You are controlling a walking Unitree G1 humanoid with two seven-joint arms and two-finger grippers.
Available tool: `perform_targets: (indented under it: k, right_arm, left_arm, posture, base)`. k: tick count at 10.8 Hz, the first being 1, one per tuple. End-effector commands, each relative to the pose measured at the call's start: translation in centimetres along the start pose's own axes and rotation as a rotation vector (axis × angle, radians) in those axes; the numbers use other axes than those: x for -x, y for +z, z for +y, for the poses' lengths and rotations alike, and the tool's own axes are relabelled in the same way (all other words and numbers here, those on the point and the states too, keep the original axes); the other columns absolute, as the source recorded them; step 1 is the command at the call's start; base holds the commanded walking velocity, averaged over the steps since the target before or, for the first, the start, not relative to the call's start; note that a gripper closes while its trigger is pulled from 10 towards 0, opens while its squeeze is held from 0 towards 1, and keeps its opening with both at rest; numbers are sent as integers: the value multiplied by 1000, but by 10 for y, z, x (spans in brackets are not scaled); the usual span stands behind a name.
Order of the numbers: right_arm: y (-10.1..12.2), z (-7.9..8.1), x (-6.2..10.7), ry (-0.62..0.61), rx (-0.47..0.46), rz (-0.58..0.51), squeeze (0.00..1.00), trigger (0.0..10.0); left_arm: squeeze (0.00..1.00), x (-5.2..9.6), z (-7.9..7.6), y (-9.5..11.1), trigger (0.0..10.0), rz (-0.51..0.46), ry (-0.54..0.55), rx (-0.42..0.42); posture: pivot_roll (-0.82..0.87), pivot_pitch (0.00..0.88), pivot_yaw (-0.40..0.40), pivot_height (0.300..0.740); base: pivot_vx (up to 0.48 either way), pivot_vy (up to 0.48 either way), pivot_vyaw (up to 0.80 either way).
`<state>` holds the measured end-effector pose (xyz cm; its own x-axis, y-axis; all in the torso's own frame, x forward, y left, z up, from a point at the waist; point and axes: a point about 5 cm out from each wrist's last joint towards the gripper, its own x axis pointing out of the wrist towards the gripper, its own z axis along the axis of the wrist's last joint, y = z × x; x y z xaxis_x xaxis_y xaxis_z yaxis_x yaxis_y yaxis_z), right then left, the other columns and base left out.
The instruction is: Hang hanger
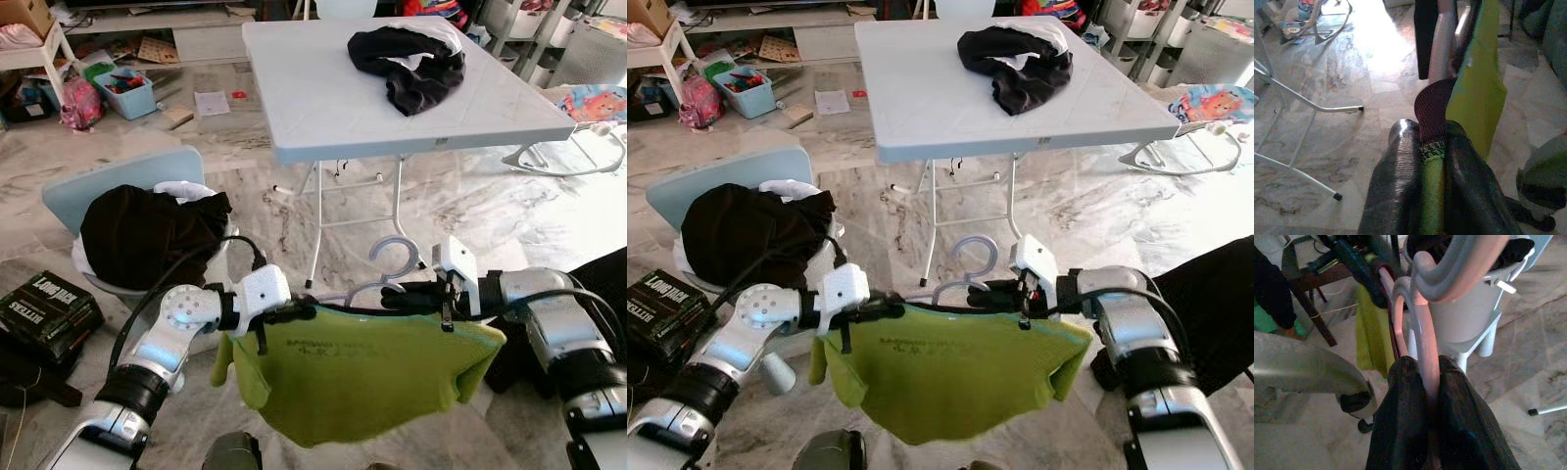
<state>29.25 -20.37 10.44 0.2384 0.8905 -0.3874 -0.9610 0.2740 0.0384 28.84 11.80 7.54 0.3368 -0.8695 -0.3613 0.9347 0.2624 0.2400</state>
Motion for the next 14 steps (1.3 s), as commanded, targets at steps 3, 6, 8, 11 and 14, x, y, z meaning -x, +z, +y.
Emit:
perform_targets:
  k: [3,6,8,11,14]
  right_arm:
    - [8,-5,9,-75,14,-50,0,0]
    - [11,-14,18,-192,46,-73,0,0]
    - [14,-19,20,-293,96,-76,0,0]
    - [19,-25,14,-473,229,-57,0,0]
    - [20,-23,28,-532,218,-107,0,0]
  left_arm:
    - [1000,1,7,2,10000,0,23,-23]
    - [1000,14,8,-10,10000,44,67,1]
    - [1000,21,15,-11,10000,48,136,-8]
    - [1000,21,49,9,10000,13,458,-131]
    - [1000,30,48,2,10000,21,491,-92]
  posture:
    - [-89,0,-26,740]
    - [-85,0,-32,740]
    - [-81,0,-35,740]
    - [-87,0,-35,740]
    - [-88,0,-33,740]
  base:
    - [0,0,0]
    - [0,0,0]
    - [0,0,0]
    - [0,0,0]
    - [0,0,0]
